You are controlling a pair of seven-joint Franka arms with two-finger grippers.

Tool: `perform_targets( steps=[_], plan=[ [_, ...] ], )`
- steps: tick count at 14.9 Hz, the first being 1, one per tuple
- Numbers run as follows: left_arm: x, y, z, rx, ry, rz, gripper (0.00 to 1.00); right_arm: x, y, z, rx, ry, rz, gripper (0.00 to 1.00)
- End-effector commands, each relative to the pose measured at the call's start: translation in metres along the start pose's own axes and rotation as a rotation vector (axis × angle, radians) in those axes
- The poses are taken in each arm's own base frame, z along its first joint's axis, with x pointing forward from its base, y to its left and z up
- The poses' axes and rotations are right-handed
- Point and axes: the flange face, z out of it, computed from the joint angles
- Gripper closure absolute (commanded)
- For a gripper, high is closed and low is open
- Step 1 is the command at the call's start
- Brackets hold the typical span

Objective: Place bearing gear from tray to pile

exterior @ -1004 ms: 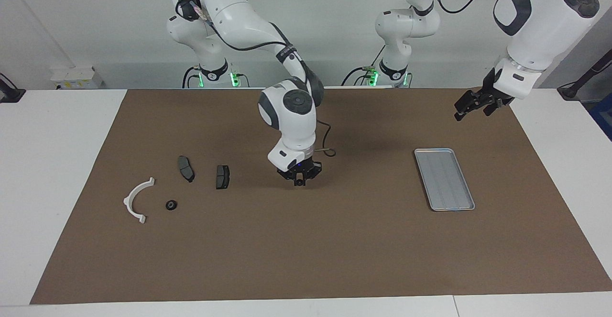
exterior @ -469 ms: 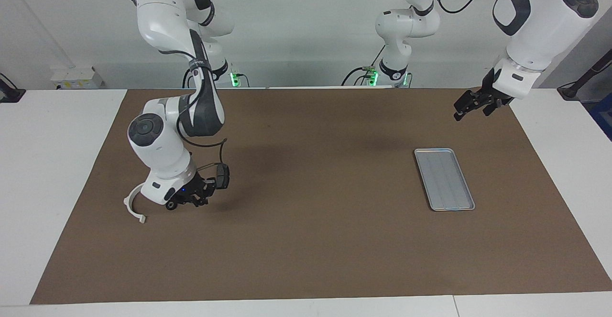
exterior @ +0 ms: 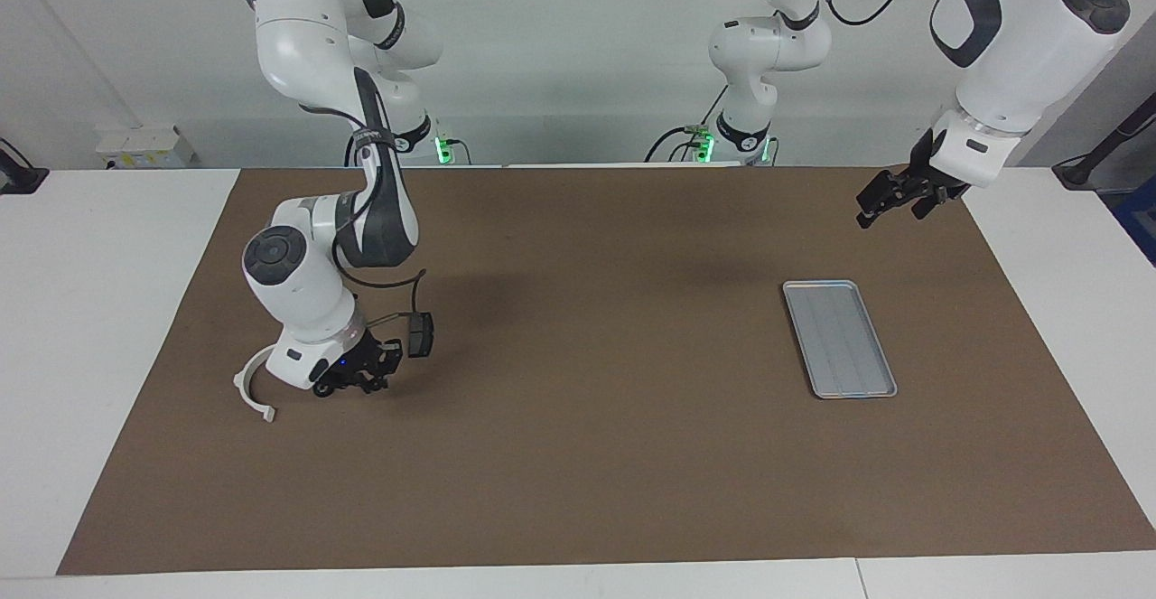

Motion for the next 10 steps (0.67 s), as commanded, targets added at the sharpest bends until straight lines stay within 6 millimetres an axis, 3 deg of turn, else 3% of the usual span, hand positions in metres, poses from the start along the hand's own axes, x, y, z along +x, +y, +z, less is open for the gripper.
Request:
perform_targets(
  steps=[1,2,10],
  plan=[
    [-0.004,0.000,-0.004,0.010,0.014,0.011,0.00,-0.016,0.014,0.001,0.015,0.016,-0.028,1.00],
    [-0.004,0.000,-0.004,0.010,0.014,0.011,0.00,-0.018,0.021,0.003,0.013,0.021,-0.029,1.00],
    [-0.004,0.000,-0.004,0.010,0.014,0.012,0.00,-0.029,0.018,0.026,0.010,0.020,-0.034,1.00]
  ],
)
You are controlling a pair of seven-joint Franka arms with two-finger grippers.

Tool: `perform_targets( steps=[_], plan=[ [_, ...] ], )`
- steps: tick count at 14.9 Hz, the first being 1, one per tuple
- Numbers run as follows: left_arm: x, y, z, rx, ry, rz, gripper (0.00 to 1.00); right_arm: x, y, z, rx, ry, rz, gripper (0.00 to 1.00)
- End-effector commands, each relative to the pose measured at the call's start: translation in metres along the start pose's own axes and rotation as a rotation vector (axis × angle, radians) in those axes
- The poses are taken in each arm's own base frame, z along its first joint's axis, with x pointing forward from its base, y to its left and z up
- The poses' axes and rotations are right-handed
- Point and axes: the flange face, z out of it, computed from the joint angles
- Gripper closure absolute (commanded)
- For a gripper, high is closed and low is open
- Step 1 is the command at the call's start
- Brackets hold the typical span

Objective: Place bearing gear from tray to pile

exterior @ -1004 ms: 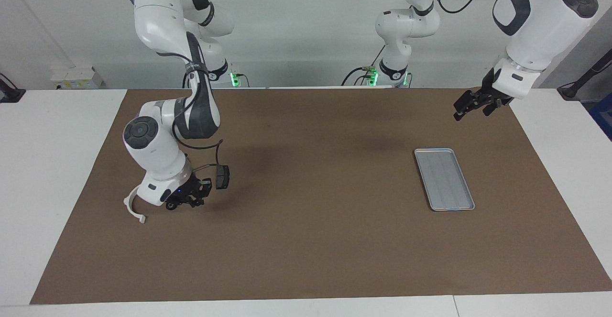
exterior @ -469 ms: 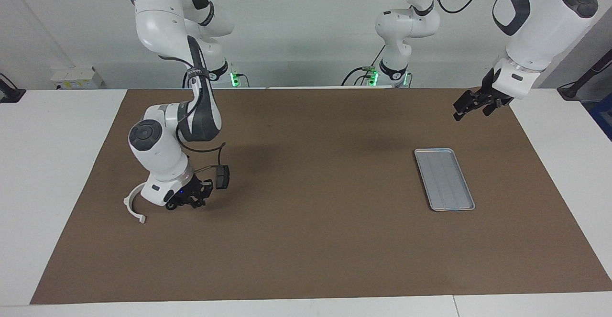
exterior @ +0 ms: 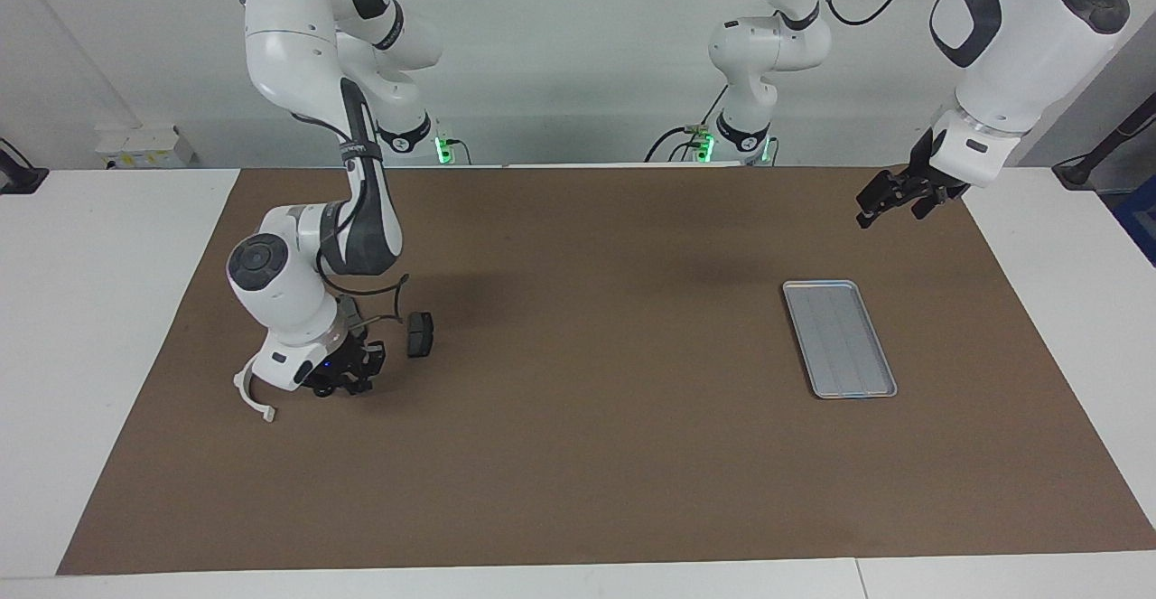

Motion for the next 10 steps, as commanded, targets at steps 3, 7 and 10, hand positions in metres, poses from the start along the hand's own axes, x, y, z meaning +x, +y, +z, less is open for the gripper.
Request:
perform_targets(
  steps=[3,7,10],
  plan=[
    [-0.004,0.001,-0.004,0.010,0.014,0.013,0.00,-0.010,-0.001,-0.001,0.014,0.011,-0.011,0.88],
    [-0.003,0.000,-0.004,0.009,0.022,0.011,0.00,-0.005,-0.017,-0.034,0.022,0.014,0.052,0.01],
    [-0.002,0.000,-0.006,0.010,0.025,0.013,0.00,0.006,-0.041,-0.075,0.035,-0.002,0.113,0.01]
  ],
)
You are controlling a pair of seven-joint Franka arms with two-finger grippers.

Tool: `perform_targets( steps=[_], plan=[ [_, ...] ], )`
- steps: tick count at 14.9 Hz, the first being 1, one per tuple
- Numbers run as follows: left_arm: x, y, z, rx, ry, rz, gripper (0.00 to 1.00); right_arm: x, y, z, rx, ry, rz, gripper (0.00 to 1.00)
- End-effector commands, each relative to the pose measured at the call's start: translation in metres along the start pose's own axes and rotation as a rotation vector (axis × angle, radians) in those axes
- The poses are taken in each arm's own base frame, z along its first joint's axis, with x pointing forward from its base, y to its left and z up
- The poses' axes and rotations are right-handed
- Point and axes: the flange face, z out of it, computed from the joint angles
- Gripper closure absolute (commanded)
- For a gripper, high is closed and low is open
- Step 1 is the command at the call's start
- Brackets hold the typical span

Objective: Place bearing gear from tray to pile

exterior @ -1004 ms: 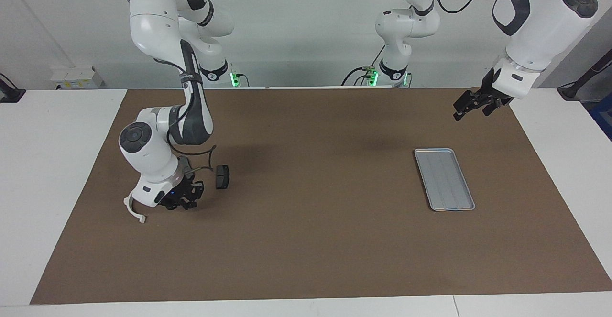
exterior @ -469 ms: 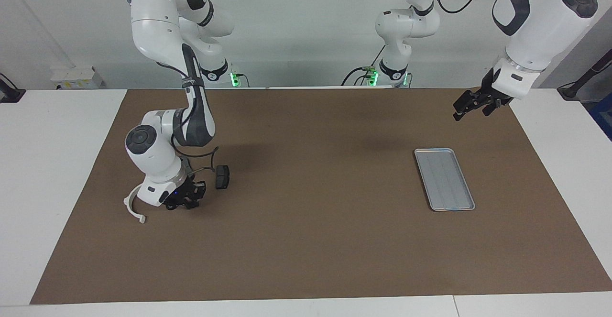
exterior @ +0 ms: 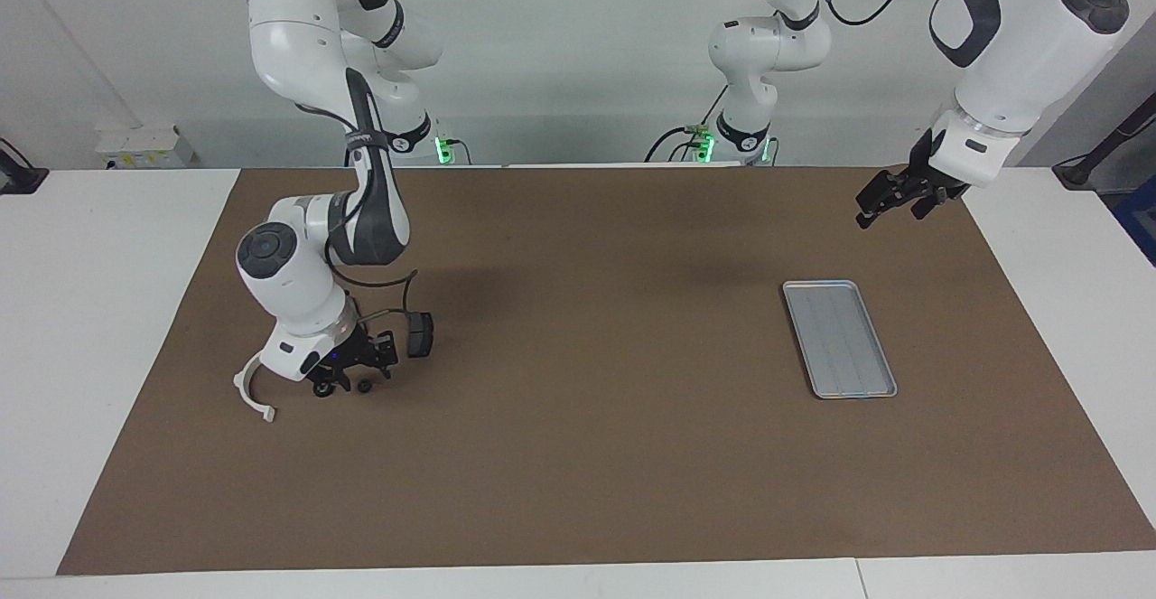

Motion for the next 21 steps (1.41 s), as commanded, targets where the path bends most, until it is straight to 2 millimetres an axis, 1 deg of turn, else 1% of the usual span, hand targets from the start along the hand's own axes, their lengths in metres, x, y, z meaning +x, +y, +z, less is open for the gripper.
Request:
perform_targets(
  steps=[1,5,9,11,13,14,17,20,21],
  plan=[
    [-0.001,-0.001,-0.006,0.012,0.020,0.011,0.00,0.002,-0.016,-0.038,0.019,0.000,0.049,0.01],
    [-0.003,-0.001,-0.007,0.024,0.016,0.013,0.00,0.002,-0.017,-0.043,0.018,0.006,0.064,0.01],
    [-0.004,-0.002,-0.012,0.024,0.009,0.015,0.00,-0.007,-0.020,-0.084,0.019,0.012,0.073,0.01],
    [-0.005,-0.002,-0.012,0.024,0.002,0.024,0.00,-0.013,-0.021,-0.104,0.013,0.017,0.086,0.01],
    [-0.007,-0.002,-0.012,0.024,0.000,0.038,0.00,-0.024,-0.025,-0.134,0.000,0.014,0.113,0.01],
    [-0.007,-0.002,-0.012,0.025,0.001,0.038,0.00,-0.032,-0.025,-0.152,-0.014,0.009,0.135,0.01],
    [-0.006,-0.002,-0.012,0.023,0.007,0.040,0.00,-0.059,-0.015,-0.206,-0.090,0.003,0.168,0.01],
    [-0.007,-0.002,-0.012,0.023,0.006,0.038,0.00,-0.090,-0.017,-0.260,-0.090,0.003,0.185,0.01],
    [-0.007,-0.002,-0.012,0.023,0.006,0.038,0.00,-0.097,-0.015,-0.273,-0.092,0.018,0.192,0.00]
  ],
)
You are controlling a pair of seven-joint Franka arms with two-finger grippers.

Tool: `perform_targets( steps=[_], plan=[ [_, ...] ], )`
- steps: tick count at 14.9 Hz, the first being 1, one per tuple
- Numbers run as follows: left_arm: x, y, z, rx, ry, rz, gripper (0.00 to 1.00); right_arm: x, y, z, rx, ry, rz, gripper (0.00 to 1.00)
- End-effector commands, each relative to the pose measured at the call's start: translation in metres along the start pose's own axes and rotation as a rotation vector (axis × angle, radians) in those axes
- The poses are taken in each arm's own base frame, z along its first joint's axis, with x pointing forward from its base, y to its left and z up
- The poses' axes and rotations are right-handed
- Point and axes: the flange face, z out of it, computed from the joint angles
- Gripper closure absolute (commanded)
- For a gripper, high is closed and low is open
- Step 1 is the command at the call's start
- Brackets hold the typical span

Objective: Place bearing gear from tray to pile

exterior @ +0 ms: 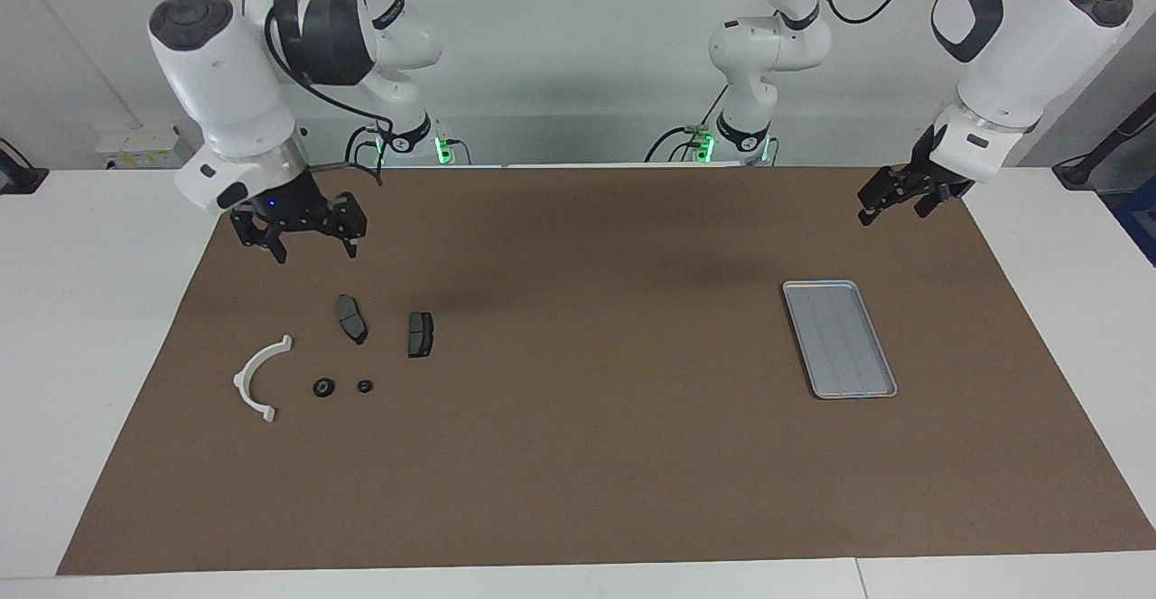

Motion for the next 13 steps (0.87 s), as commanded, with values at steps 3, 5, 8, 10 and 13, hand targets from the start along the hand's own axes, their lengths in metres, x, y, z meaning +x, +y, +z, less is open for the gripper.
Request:
perform_targets(
  steps=[3,5,8,10,13],
  plan=[
    [-0.006,-0.001,-0.007,0.019,-0.002,0.015,0.00,-0.029,0.027,-0.042,-0.003,0.041,0.064,0.00],
    [-0.006,0.000,-0.007,0.019,0.000,0.016,0.00,-0.030,0.034,-0.047,-0.005,0.061,0.083,0.00],
    [-0.006,0.000,-0.005,0.020,-0.003,0.015,0.00,-0.033,0.047,-0.048,-0.005,0.056,0.091,0.00],
    [-0.006,0.000,-0.005,0.020,-0.003,0.015,0.00,-0.039,0.060,-0.044,0.079,0.027,0.139,0.00],
    [-0.006,0.000,-0.006,0.019,-0.002,0.015,0.00,-0.041,0.071,-0.046,0.094,0.009,0.122,0.00]
  ],
)
